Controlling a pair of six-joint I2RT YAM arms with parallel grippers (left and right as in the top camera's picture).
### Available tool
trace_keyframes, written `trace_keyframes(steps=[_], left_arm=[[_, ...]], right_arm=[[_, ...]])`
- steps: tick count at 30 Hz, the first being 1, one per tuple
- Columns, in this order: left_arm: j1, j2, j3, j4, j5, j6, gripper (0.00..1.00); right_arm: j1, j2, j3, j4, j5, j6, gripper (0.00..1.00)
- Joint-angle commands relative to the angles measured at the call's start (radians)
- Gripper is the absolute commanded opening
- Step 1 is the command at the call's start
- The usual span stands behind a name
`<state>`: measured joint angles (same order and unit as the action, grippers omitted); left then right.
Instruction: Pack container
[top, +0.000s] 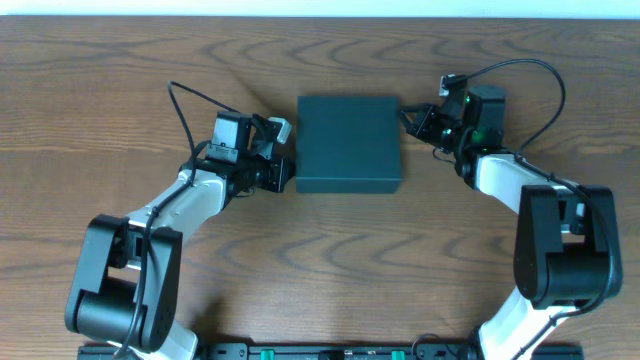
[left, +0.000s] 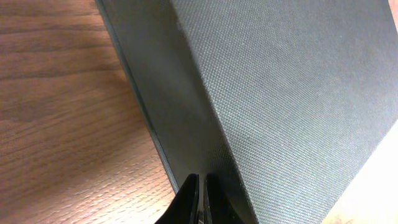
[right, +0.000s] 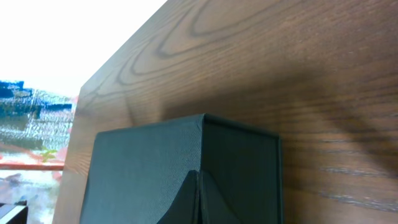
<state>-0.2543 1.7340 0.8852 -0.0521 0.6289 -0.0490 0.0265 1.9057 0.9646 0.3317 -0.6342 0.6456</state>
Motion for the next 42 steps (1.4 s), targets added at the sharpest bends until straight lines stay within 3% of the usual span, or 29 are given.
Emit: trace_keyframes(steps=[1,4,9,13,15,20,23,29,34,42], left_arm=[[-0.021,0.009,0.010,0.004,0.023,-0.004,0.06],[-0.031,0.009,0.010,0.003,0.012,-0.003,0.06],[0.007,0.009,0.010,0.003,-0.128,-0.003,0.06],[0.066,-0.002,0.011,0.005,-0.167,0.014,0.06],[0.077,-0.027,0.021,0.003,-0.222,0.056,0.06],[0.082,-0.187,0.080,-0.025,-0.435,0.151,0.06],[0.106,-0.340,0.091,-0.034,-0.444,0.129,0.06],[0.143,-0.695,0.091,-0.167,-0.424,0.079,0.06],[0.143,-1.022,0.091,-0.425,-0.419,0.079,0.06],[0.143,-1.343,0.087,-0.677,-0.433,0.071,0.07]], right_arm=[[0.003,0.012,0.010,-0.006,0.016,-0.022,0.01],[0.003,0.012,0.010,-0.006,0.016,-0.022,0.01],[0.000,0.011,0.010,0.003,0.002,-0.024,0.01],[-0.027,0.000,0.058,-0.005,-0.055,-0.122,0.02],[-0.043,-0.025,0.131,-0.147,-0.023,-0.242,0.02],[-0.060,-0.132,0.405,-0.740,0.314,-0.708,0.02],[-0.078,-0.237,0.470,-0.893,0.399,-0.813,0.02],[-0.135,-0.526,0.458,-1.031,0.399,-0.892,0.02],[-0.135,-0.800,0.424,-1.192,0.426,-0.983,0.02],[-0.135,-1.197,0.203,-1.195,0.466,-0.794,0.02]])
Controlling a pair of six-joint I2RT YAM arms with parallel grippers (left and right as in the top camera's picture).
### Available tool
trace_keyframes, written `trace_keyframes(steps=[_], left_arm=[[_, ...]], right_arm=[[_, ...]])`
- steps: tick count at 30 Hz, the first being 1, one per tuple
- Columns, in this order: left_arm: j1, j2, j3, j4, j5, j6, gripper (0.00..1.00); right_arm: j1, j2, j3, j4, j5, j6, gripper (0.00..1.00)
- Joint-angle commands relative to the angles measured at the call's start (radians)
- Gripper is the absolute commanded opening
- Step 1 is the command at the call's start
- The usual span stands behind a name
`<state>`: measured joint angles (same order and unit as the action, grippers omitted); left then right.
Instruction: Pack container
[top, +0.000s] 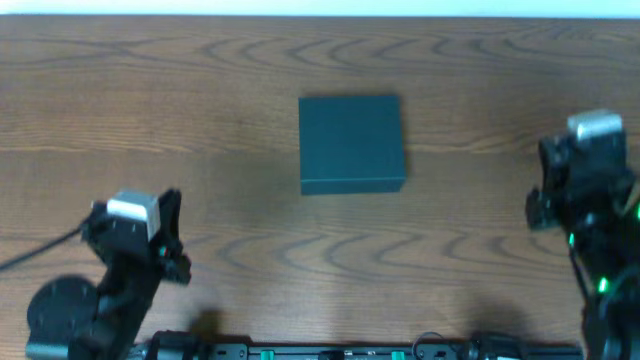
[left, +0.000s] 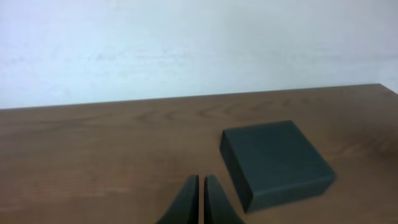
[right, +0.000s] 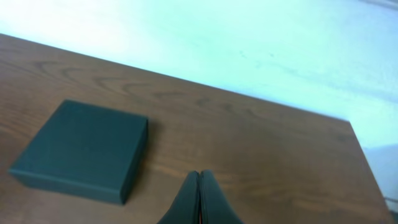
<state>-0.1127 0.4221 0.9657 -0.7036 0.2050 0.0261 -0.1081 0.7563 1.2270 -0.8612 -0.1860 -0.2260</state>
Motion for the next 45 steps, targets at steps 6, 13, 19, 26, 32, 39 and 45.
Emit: trace_keyframes(steps=[6,13,19,26,32,39,45], left_arm=[[0.001,-0.117,-0.095,-0.101,0.024,0.001,0.06],[0.001,-0.340,-0.295,-0.017,0.066,-0.018,0.06],[0.001,-0.409,-0.481,0.092,0.192,-0.063,0.06],[0.001,-0.418,-0.646,0.270,0.267,-0.023,0.06],[0.001,-0.418,-0.722,0.313,0.224,-0.003,0.07],[0.000,-0.404,-0.892,0.491,0.251,0.010,0.10],[0.000,-0.402,-0.898,0.495,0.249,0.016,0.28]], right_arm=[[0.006,-0.297,-0.397,0.153,-0.006,0.268,0.02],[0.063,-0.459,-0.684,0.390,-0.006,0.384,0.02],[0.146,-0.464,-0.846,0.529,0.045,0.357,0.02],[0.201,-0.463,-1.077,0.708,0.079,0.307,0.14],[0.201,-0.464,-1.220,0.871,0.077,0.315,0.42],[0.201,-0.462,-1.222,0.839,0.079,0.272,0.99],[0.201,-0.462,-1.222,0.797,0.085,0.273,0.99]])
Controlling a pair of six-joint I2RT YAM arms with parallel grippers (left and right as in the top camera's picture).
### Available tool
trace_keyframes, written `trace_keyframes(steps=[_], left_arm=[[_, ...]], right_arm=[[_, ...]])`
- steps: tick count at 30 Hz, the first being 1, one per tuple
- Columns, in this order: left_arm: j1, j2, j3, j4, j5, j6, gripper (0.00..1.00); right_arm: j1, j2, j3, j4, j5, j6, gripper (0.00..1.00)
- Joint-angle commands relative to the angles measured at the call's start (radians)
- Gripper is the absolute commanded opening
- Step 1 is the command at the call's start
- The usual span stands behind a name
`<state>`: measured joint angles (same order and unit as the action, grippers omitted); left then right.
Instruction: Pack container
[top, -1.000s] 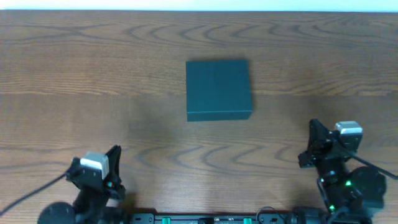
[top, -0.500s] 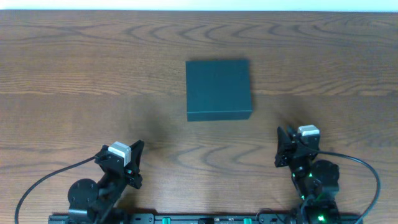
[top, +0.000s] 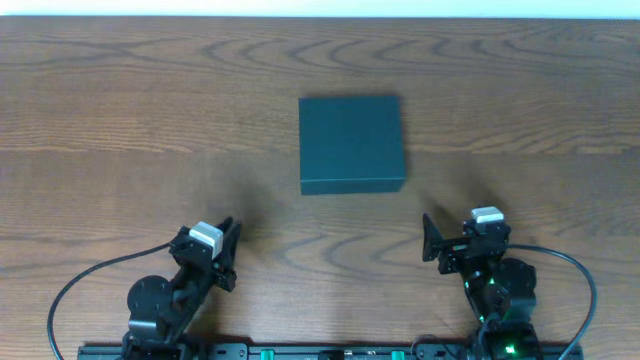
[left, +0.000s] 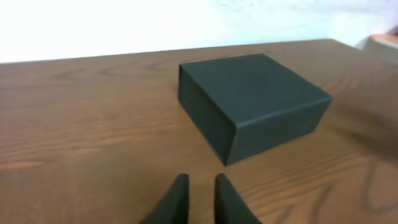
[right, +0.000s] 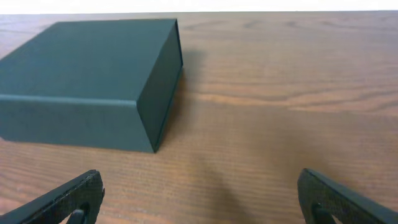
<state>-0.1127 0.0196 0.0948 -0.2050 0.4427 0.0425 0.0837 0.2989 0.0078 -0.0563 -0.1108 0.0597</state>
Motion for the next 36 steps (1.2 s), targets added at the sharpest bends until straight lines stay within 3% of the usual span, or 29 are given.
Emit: trace_keyframes(steps=[1,5,9,36], left_arm=[[0.001,0.000,-0.027,-0.003,0.011,-0.005,0.95],[0.001,0.000,-0.027,-0.003,-0.025,0.005,0.95],[0.001,0.000,-0.027,-0.003,-0.060,0.032,0.95],[0.001,0.000,-0.027,-0.003,-0.060,0.032,0.95]], right_arm=[[0.009,-0.005,-0.002,-0.007,0.010,-0.013,0.99],[0.009,-0.005,-0.002,-0.007,0.019,-0.014,0.99],[0.008,-0.005,-0.002,-0.010,0.180,-0.024,0.99],[0.008,-0.005,-0.002,-0.011,0.178,-0.023,0.99]])
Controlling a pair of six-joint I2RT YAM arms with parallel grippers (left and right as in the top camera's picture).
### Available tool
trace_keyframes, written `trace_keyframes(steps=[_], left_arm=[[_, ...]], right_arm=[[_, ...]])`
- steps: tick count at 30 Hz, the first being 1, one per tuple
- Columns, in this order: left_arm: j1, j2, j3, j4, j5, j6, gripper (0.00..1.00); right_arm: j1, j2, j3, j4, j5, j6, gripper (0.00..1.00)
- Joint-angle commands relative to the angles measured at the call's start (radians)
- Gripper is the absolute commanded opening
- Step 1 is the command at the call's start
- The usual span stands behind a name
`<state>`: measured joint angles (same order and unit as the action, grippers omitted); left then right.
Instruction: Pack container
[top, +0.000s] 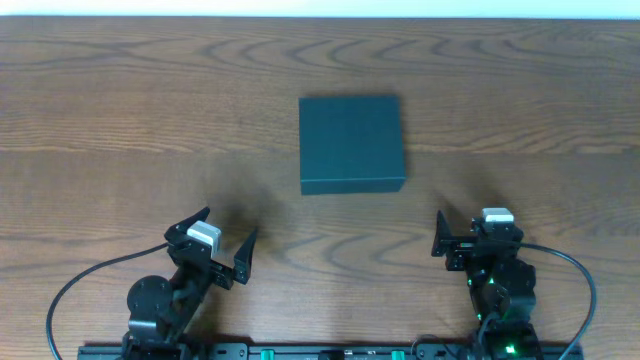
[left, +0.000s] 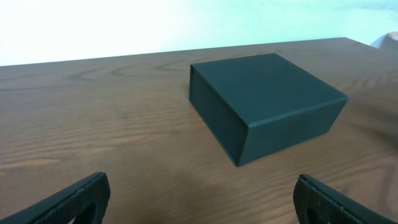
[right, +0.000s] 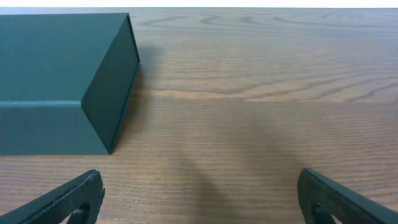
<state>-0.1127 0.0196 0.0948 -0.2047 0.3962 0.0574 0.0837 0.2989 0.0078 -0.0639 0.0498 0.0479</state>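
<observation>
A closed dark teal box (top: 352, 143) lies flat on the wooden table (top: 120, 120), a little behind the middle. It also shows in the left wrist view as the box (left: 273, 93) and at the left of the right wrist view as the box (right: 56, 68). My left gripper (top: 226, 232) rests near the front edge, left of the box and well short of it, open wide with nothing between its fingers (left: 74, 198). My right gripper (top: 478, 240) rests near the front edge on the right, likewise open wide and holding nothing, as its fingers (right: 336, 196) show.
Bare wood table (left: 93, 124) lies all round the box. Both arm bases and their cables sit along the front edge (top: 320, 350). The table's far edge (top: 320, 16) runs along the top of the overhead view.
My left gripper has gone from a narrow gap to wide open. The right gripper stays wide open and has turned slightly, so the box sits further left in its view. The box has not moved.
Both grippers were shut against the left and right sides of the closed box. Then both arms were drawn back toward the front corners, still shut. Then they sat folded at the front edge, right open, left barely parted. Now both stand wide open, the box untouched.
</observation>
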Motion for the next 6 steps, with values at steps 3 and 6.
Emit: trace_keyframes(steps=[3,6], left_arm=[[0.001,0.000,-0.027,-0.003,-0.013,0.018,0.95],[0.001,0.000,-0.027,-0.003,-0.013,0.018,0.96]], right_arm=[[0.008,-0.005,-0.002,-0.003,0.017,-0.011,0.99],[0.008,-0.005,-0.002,-0.003,0.017,-0.012,0.99]])
